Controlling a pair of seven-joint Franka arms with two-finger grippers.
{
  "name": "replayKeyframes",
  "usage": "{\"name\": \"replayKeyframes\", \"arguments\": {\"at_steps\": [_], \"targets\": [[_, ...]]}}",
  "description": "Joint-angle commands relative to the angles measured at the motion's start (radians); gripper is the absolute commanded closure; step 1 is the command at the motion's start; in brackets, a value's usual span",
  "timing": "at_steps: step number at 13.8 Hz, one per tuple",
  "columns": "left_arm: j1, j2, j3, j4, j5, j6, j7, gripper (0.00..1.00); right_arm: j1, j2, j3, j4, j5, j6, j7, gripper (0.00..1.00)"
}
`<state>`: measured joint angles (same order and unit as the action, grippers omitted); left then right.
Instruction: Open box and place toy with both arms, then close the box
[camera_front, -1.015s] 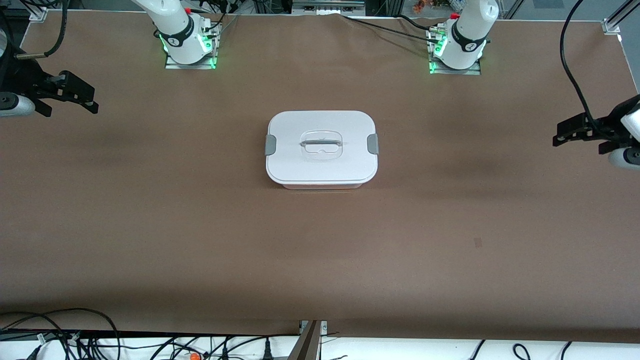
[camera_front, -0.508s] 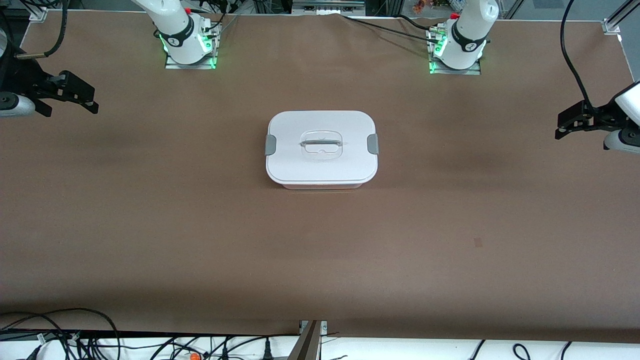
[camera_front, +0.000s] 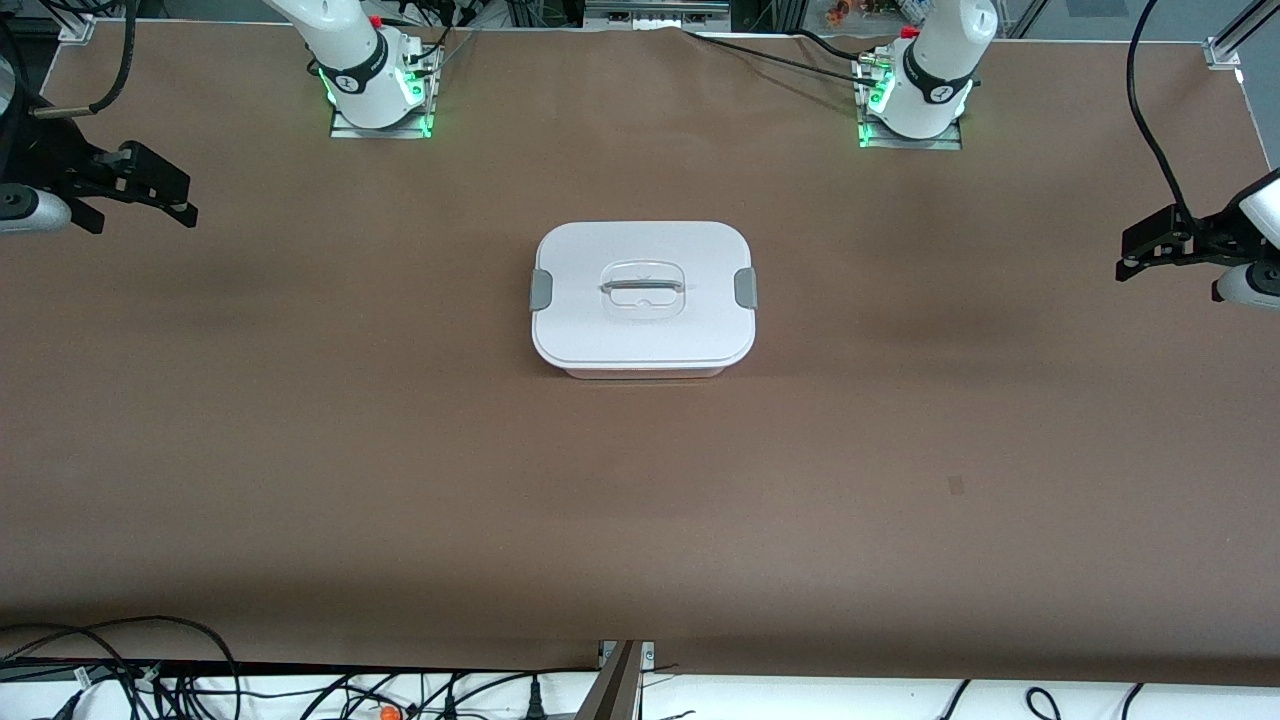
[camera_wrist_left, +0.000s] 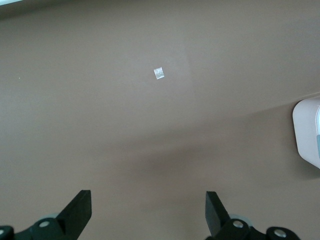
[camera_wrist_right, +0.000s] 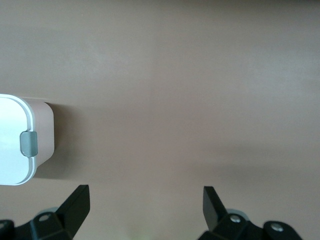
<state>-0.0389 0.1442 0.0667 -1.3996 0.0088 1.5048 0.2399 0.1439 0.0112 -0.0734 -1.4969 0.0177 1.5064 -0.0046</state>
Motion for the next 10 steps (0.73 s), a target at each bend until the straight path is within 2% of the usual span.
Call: {"name": "replayKeyframes", "arguments": {"at_steps": [1,10], "targets": [[0.007,-0.003,0.001,-0.007,-0.018,0.012,-0.007,0.00,-0.006,-0.002,0.006,0.007,0.004,-0.005,-0.006,0.00],[0.001,0.011,-0.002,-0.004,-0.010,0.012,-0.016,0.00,-0.007,0.000,0.003,0.007,0.005,-0.003,-0.006,0.00]]}}
